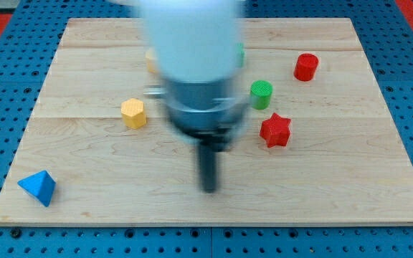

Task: Put the red star to the top of the blue triangle

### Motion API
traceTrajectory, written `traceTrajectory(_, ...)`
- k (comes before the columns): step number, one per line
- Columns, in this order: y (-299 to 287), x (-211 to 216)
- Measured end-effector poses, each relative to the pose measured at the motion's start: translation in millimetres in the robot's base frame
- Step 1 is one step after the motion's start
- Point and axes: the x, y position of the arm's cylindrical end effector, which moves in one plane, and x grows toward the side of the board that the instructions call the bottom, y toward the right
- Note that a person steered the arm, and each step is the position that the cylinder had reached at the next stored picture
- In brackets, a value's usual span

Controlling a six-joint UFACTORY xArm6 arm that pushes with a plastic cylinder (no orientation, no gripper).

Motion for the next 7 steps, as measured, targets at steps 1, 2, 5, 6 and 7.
traceTrajectory(1,102,-35)
traceTrajectory(2,97,-108)
traceTrajectory(5,33,-35)
traceTrajectory(6,-22,-33)
traceTrajectory(7,-55,-65)
